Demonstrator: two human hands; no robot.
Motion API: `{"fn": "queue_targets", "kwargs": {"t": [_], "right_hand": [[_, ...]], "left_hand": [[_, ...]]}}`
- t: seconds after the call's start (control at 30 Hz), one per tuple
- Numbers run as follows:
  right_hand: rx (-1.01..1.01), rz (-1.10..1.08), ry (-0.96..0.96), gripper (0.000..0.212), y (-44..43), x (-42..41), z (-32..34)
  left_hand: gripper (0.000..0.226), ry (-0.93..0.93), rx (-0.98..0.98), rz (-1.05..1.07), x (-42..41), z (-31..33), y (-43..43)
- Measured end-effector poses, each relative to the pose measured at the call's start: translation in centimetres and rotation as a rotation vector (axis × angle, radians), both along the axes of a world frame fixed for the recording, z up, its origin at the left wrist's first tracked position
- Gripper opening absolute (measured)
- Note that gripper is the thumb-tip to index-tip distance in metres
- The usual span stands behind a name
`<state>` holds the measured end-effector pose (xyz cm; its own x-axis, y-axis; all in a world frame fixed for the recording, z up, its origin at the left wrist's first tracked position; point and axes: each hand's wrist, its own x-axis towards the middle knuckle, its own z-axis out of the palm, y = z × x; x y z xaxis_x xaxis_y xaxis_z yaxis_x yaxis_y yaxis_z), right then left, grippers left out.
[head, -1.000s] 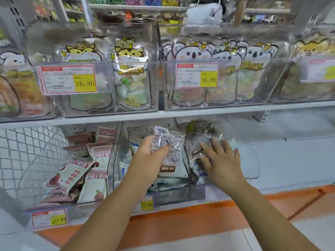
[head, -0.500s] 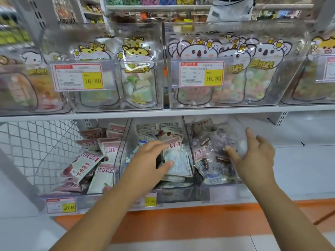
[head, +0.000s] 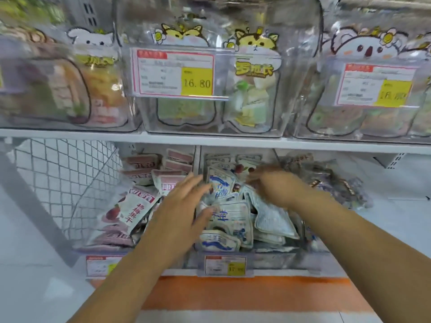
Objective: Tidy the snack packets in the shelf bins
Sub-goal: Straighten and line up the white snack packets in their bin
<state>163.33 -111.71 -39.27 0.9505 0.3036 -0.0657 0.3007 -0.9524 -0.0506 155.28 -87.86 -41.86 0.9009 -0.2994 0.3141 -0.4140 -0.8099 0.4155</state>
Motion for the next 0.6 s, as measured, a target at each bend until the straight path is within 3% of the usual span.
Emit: {"fn": "queue_targets", "kwargs": {"t": [0.03, 0.17, 0.33, 0.5, 0.6], "right_hand": [[-0.066, -0.023, 0.007, 0.021, 0.2, 1.3, -0.1], [-0.22, -0.113, 0.003, 0.041, 1.4, 3.6, -0.1], [0.164, -0.223, 0.05, 0.019, 1.6, 1.9, 2.2], [0.303, 0.02, -0.5, 0.024, 1.5, -3.4, 2.1], [0.433, 0.17, -0.698, 0.022, 2.3, -6.1, 2.0]], "left_hand": [[0.06, 0.028, -0.007, 0.0, 0.2, -0.2, 0.5], [0.059, 0.067, 0.009, -0.011, 0.8, -0.7, 1.4], [0.06, 0.065, -0.006, -0.015, 0.7, -0.7, 1.6], [0.069, 0.082, -0.144, -0.024, 0.1, 0.4, 1.0], [0.079, 0.102, -0.313, -0.002, -0.6, 1.8, -0.2]]}}
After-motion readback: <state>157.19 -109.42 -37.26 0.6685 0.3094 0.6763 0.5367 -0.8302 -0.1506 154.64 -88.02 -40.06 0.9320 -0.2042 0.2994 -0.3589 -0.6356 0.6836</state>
